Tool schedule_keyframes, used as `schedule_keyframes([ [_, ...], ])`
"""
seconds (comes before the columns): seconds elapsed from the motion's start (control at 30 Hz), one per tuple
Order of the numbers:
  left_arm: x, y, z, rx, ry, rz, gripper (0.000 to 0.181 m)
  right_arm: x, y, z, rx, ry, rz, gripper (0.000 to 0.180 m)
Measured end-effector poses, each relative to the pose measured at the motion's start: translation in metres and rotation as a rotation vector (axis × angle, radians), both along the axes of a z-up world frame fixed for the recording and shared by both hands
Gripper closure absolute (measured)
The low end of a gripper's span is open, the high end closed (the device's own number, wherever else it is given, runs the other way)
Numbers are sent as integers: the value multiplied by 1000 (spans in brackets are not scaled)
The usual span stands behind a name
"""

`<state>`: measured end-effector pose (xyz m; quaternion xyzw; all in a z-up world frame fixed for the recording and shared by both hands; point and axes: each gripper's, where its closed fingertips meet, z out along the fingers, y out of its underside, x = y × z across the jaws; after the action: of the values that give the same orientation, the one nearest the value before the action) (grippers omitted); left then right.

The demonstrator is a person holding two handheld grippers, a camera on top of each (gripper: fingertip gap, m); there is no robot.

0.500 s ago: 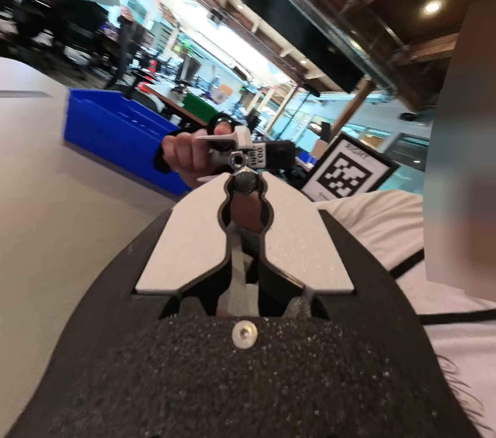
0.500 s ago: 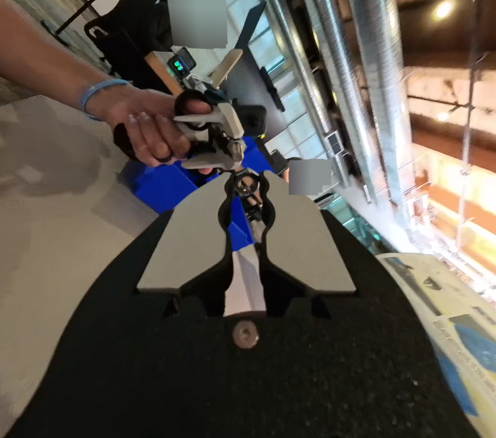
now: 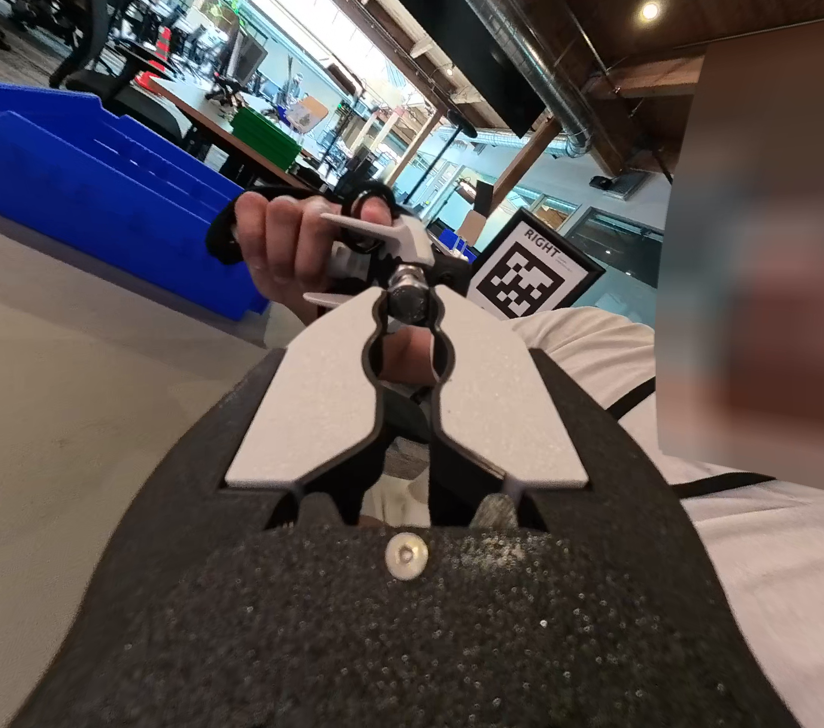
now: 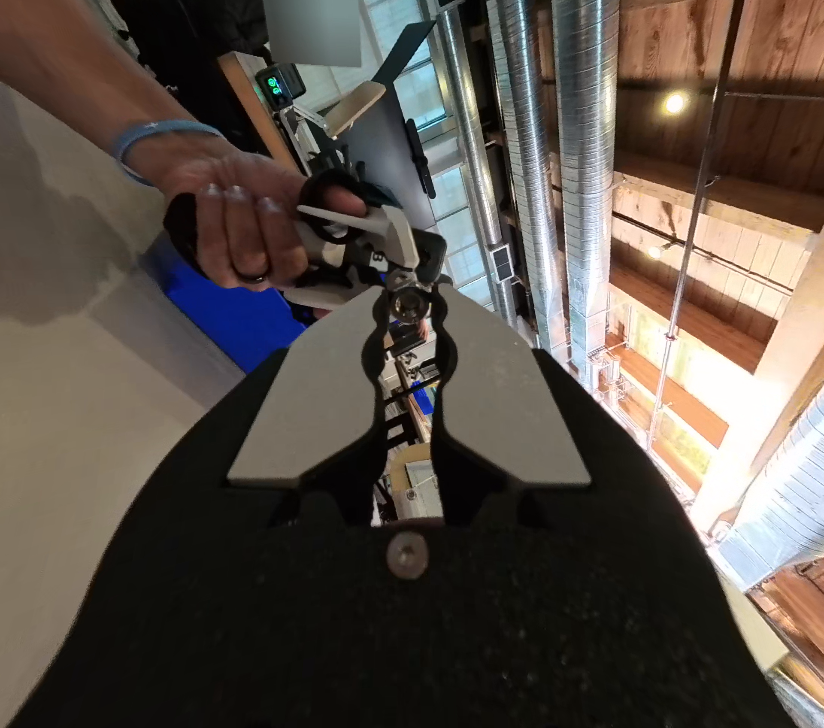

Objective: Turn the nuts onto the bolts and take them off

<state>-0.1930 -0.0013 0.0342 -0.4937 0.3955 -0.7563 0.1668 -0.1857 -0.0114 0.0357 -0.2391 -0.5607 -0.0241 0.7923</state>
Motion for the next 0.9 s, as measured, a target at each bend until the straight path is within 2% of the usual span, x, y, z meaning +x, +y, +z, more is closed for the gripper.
schedule_keyframes([
  [0.23,7,-2,-6,9,29,-14,164,8,1,-3,-84,4,13,163],
  [0.37,9,-5,-6,102,14,23,164,10,0,0,-329,109,102,163],
  [0.63,9,-7,-13,368,35,134,164,10,2,-3,-794,188,214,162],
  [0.9,12,-9,-12,646,-24,295,164,12,1,4,-1165,454,481,163],
])
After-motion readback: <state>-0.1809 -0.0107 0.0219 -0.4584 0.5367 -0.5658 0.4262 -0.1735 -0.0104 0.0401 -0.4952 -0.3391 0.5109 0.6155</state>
